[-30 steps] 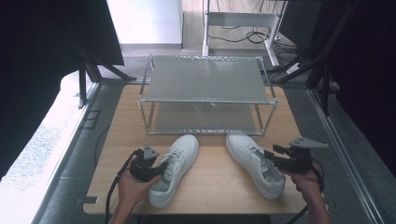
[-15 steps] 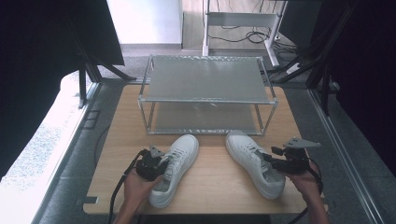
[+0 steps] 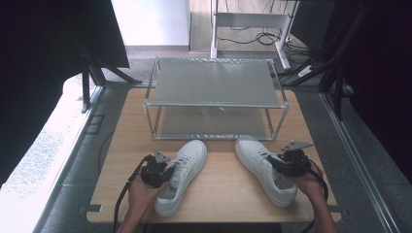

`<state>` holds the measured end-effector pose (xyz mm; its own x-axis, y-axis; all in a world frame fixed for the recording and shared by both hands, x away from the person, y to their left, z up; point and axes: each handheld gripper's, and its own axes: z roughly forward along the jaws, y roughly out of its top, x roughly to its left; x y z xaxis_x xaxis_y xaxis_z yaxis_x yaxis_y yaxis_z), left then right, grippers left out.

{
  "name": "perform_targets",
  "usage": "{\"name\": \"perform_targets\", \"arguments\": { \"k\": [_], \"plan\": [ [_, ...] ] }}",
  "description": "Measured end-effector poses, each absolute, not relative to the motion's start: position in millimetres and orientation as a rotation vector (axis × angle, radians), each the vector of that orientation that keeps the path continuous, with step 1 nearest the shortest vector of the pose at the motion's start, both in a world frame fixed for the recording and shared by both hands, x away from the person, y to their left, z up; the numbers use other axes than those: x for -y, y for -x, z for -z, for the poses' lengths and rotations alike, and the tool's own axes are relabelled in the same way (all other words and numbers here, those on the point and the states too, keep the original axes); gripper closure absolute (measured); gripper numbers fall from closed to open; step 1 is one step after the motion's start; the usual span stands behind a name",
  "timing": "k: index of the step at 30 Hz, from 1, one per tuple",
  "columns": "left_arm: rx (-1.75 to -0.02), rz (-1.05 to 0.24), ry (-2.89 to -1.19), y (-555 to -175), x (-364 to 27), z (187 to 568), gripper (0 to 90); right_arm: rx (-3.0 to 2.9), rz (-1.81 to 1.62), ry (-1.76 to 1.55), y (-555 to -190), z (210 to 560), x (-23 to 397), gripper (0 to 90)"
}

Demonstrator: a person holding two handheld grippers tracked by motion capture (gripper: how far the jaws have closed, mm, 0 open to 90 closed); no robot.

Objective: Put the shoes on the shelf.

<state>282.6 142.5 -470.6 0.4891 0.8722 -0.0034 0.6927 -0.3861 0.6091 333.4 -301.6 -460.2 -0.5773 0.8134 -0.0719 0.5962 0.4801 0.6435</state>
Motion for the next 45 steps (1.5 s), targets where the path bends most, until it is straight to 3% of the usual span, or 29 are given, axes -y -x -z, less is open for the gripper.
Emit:
{"name": "perform_targets", "arguments": {
  "k": [1, 11, 31, 45],
  "plan": [
    [-1.284, -0.434, -2.199, -283, -143, 470, 78.0, -2.389, -0.799, -1.17, -337, 463, 299, 68.1],
    [-1.275, -0.411, -2.181, -284, -146, 470, 79.7, -2.386, -0.708, -1.22, -342, 467, 296, 86.9],
    [-1.222, -0.336, -2.043, -283, -162, 465, 83.0, -2.283, -1.008, -1.293, -332, 461, 316, 87.3],
    [-1.145, -0.198, -1.817, -280, -183, 452, 82.8, -2.214, -1.203, -1.322, -325, 455, 328, 87.2]
  ]
}}
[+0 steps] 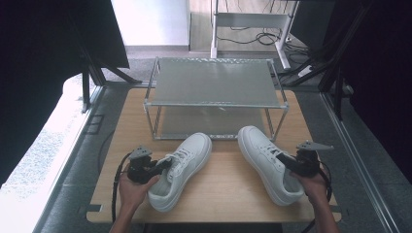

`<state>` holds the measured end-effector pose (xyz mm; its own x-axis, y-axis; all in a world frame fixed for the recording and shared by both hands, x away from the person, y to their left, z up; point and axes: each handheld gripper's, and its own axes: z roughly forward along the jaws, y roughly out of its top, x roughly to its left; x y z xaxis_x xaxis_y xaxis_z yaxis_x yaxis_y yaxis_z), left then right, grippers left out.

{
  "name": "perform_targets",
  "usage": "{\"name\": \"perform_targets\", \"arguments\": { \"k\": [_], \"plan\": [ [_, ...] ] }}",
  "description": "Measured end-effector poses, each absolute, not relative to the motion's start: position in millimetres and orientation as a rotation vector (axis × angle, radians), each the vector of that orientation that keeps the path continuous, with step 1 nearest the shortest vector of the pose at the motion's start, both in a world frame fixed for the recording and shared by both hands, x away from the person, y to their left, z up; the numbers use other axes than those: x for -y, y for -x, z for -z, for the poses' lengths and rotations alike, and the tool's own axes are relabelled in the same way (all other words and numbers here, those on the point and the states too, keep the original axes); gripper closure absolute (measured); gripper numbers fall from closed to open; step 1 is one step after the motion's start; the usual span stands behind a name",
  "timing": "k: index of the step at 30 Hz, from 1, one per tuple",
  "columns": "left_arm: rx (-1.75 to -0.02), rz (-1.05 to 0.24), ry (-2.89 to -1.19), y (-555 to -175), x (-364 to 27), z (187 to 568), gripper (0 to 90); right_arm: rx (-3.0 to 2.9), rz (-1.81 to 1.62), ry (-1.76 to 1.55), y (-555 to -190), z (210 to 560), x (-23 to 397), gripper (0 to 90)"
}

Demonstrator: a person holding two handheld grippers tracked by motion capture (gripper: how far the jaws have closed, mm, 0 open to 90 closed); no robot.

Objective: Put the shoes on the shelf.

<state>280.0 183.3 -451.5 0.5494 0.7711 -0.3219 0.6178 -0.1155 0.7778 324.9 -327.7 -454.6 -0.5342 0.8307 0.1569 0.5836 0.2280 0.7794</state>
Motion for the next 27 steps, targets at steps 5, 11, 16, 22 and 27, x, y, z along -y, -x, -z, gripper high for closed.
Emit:
{"name": "perform_targets", "arguments": {
  "k": [5, 11, 16, 22, 27],
  "plan": [
    [-1.125, -0.141, -1.743, -280, -189, 451, 82.9, -2.172, -1.338, -1.343, -321, 453, 335, 87.3],
    [-1.115, -0.128, -1.701, -279, -194, 447, 82.9, -2.131, -1.409, -1.361, -317, 450, 339, 87.3],
    [-1.107, -0.12, -1.666, -278, -197, 444, 82.9, -2.117, -1.426, -1.382, -314, 449, 338, 87.3],
    [-1.092, -0.121, -1.635, -275, -201, 436, 82.8, -2.102, -1.416, -1.376, -308, 444, 335, 87.3],
    [-1.078, -0.125, -1.595, -273, -206, 428, 82.9, -2.072, -1.446, -1.384, -303, 440, 334, 87.3]
  ]
}}
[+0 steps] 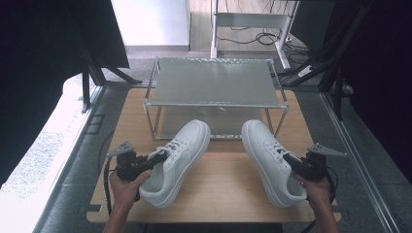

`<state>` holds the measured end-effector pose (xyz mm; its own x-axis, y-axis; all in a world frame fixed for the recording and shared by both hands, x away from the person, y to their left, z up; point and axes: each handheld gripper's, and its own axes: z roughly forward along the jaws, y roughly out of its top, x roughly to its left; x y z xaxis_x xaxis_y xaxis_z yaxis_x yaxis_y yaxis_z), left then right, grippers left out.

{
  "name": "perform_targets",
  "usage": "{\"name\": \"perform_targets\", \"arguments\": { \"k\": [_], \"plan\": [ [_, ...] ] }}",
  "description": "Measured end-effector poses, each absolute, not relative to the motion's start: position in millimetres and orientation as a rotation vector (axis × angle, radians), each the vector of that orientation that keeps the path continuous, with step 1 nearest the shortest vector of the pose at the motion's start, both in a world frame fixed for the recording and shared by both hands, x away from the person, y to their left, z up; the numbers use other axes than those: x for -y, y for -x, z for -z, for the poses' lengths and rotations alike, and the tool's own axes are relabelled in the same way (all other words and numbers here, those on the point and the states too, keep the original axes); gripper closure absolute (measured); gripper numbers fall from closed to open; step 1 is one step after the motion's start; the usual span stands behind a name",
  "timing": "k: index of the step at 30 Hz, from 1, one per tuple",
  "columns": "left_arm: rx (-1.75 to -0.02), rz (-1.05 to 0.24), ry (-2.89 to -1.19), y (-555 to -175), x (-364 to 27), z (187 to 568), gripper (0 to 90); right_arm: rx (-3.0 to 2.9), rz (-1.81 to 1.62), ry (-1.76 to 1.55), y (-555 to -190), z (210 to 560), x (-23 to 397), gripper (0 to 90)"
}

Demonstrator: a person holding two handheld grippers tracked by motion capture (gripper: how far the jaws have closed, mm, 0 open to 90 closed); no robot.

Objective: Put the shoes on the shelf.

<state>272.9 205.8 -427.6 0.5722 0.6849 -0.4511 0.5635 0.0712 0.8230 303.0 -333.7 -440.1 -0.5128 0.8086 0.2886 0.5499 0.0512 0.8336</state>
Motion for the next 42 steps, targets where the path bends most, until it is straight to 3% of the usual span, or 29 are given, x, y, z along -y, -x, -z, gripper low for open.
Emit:
{"name": "perform_targets", "arguments": {
  "k": [19, 42],
  "plan": [
    [-0.986, -0.095, -1.468, -288, -202, 387, 82.9, -1.951, -1.708, -1.321, -304, 392, 322, 87.3],
    [-0.957, -0.108, -1.443, -327, -185, 348, 83.0, -1.937, -1.647, -1.28, -332, 335, 303, 87.3]
  ]
}}
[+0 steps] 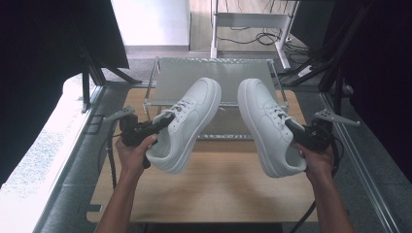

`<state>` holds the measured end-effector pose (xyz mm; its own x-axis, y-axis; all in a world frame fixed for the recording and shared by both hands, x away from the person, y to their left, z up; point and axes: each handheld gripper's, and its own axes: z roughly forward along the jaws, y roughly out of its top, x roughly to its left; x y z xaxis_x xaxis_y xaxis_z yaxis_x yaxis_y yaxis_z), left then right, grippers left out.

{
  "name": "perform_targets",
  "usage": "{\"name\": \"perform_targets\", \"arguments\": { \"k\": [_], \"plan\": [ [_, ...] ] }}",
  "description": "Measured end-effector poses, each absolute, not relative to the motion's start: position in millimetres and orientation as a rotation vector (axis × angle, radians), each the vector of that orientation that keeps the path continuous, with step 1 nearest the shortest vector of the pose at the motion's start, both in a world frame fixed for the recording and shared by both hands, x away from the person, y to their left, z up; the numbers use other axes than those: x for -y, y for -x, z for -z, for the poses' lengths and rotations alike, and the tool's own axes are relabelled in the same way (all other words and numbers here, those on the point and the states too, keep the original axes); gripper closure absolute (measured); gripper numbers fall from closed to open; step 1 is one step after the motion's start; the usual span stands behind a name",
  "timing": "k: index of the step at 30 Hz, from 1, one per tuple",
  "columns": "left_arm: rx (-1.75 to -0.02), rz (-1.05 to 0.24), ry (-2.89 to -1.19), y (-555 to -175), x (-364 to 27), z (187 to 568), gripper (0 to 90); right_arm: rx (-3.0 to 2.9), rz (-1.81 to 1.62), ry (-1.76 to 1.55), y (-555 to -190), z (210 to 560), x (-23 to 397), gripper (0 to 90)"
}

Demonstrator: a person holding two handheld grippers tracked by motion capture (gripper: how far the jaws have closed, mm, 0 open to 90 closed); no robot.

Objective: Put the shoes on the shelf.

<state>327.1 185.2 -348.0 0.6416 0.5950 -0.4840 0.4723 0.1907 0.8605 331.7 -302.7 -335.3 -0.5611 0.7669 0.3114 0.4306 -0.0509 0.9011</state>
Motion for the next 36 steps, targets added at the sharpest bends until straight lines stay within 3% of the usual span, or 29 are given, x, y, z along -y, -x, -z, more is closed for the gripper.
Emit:
{"name": "perform_targets", "arguments": {
  "k": [36],
  "plan": [
    [-1.02, -0.125, -1.395, -400, -163, 295, 83.0, -1.882, -1.557, -1.436, -413, 271, 288, 87.1]
  ]
}}
